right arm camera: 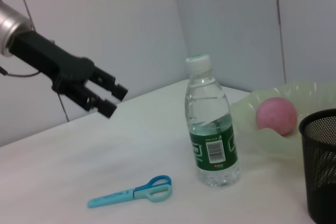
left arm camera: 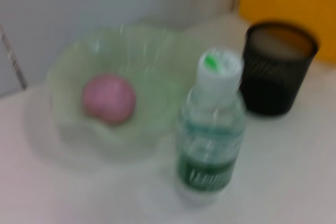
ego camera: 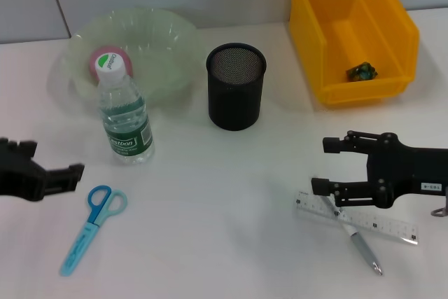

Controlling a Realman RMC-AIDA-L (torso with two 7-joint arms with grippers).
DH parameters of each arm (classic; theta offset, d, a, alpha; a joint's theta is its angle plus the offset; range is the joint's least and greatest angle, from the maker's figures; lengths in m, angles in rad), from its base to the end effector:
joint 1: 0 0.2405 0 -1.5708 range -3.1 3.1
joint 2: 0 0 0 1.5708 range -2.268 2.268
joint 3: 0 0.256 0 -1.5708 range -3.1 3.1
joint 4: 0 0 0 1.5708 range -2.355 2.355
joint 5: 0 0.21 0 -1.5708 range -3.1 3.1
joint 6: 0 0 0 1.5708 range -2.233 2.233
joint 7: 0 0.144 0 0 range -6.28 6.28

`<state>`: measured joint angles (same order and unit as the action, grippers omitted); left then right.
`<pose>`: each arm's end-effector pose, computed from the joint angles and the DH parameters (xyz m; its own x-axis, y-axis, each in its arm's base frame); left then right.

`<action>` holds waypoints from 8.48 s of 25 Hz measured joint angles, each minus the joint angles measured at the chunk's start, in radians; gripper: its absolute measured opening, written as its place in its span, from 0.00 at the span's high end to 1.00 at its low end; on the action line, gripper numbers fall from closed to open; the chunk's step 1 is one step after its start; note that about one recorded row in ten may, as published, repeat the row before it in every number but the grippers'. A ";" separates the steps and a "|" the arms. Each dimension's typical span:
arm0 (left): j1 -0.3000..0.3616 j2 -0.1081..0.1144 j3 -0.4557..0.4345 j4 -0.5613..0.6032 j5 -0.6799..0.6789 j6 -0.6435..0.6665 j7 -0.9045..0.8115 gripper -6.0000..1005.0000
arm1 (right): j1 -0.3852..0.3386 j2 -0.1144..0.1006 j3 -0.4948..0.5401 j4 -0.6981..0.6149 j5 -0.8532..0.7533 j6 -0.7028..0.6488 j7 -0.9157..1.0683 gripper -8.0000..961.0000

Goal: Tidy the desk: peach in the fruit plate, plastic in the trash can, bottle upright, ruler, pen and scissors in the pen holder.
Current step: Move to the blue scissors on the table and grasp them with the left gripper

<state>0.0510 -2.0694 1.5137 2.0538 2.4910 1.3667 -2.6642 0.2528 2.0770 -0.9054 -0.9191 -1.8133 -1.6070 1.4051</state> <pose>-0.1944 0.2588 0.0620 0.7584 0.6277 0.1755 0.5867 -0.5401 -0.6034 0.2853 0.2780 0.0233 0.8093 -0.3043 -0.5024 -0.4468 -0.8742 -0.1902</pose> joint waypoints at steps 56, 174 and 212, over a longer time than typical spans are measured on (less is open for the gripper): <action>-0.317 -0.011 0.233 -0.418 0.270 0.066 -0.218 0.23 | -0.006 -0.001 0.031 -0.013 -0.001 -0.007 -0.015 0.13; -0.471 -0.011 0.218 -0.577 0.263 0.126 -0.217 0.59 | -0.021 -0.001 0.033 -0.014 -0.014 -0.014 -0.015 0.13; -0.497 -0.011 0.258 -0.588 0.263 0.131 -0.214 0.78 | -0.026 -0.003 0.045 -0.012 -0.014 -0.014 -0.015 0.13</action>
<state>-0.4457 -2.0801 1.7718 1.4654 2.7540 1.4972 -2.8782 0.2270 2.0739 -0.8605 -0.9308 -1.8271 -1.6213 1.3898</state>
